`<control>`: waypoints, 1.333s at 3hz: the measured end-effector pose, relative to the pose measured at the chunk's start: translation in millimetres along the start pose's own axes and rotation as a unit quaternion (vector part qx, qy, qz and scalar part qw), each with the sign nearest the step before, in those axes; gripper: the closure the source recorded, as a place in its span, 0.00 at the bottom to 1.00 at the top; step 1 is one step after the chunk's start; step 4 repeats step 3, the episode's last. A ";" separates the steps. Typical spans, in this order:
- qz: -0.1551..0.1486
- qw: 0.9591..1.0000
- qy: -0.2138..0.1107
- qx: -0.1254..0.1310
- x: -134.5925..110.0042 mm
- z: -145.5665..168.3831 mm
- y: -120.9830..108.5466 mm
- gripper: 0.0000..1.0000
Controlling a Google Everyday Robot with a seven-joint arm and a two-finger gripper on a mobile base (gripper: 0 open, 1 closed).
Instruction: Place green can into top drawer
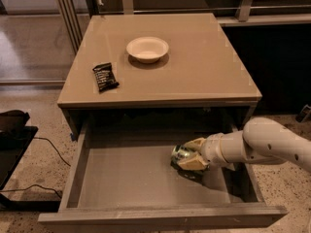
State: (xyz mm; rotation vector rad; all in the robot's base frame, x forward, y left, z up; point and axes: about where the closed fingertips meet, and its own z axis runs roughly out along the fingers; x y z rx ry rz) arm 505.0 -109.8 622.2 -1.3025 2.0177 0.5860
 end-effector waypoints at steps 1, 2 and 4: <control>0.000 1.000 0.000 0.000 0.0 0.0 0.0 0.12; 0.000 1.000 0.000 0.000 0.0 0.1 0.1 0.00; 0.000 1.000 0.000 0.000 0.0 0.1 0.1 0.00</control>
Offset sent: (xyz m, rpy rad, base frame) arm 0.0000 0.0000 0.0000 0.0000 0.0000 0.0001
